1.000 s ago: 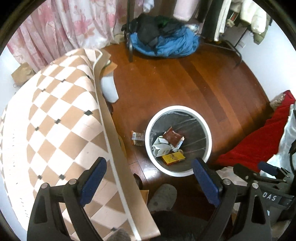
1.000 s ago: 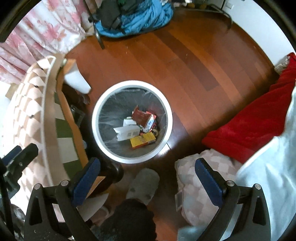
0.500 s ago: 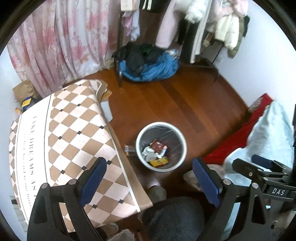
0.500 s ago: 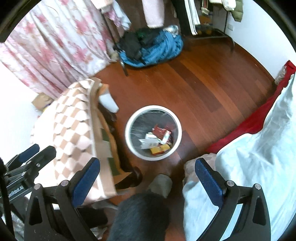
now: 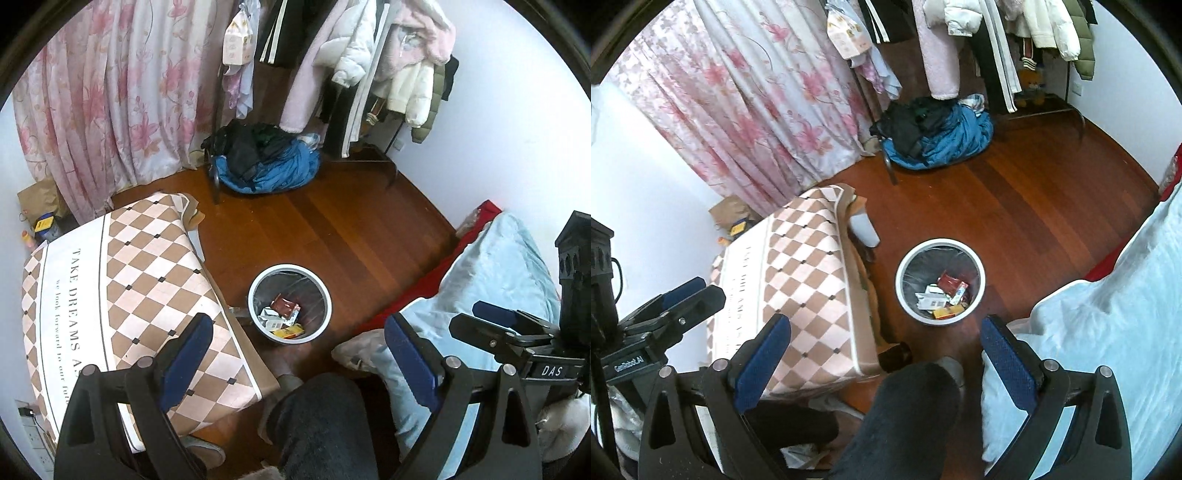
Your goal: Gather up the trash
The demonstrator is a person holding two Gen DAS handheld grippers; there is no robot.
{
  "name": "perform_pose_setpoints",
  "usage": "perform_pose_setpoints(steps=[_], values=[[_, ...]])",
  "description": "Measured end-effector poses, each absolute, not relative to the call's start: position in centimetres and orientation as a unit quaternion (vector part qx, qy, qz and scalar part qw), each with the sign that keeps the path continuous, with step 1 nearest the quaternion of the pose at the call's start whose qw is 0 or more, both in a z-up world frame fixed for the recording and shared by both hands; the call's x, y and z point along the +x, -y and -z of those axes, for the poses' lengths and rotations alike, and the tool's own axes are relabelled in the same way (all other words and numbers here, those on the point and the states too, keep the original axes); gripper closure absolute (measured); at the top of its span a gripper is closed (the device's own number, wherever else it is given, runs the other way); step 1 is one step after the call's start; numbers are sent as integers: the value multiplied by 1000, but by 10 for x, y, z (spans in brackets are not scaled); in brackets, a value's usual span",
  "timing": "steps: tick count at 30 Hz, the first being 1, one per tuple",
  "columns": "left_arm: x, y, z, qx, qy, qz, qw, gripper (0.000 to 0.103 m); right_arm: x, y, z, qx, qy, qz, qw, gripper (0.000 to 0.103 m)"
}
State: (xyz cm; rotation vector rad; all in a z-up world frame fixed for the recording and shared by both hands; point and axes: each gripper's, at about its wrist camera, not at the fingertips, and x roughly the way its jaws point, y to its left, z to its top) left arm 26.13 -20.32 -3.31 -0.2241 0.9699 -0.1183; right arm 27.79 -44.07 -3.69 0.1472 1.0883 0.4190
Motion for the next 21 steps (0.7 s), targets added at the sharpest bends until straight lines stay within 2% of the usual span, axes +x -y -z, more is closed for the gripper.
perform_pose_setpoints(steps=[8,17,18,19,21], values=[[249,199,21,-110,-455,60,882,8,265,440,18,63,-507,-206,834,0],[245,194,23,-115,-461,53,878,8,266,430,21,57,-517,-215,827,0],[245,194,25,-115,-462,51,878,6,266,429,21,55,-518,-215,826,0],[246,194,26,-114,-464,49,877,0,267,427,21,54,-518,-216,826,0],[246,193,26,-113,-465,49,877,0,267,426,21,52,-519,-216,825,0]])
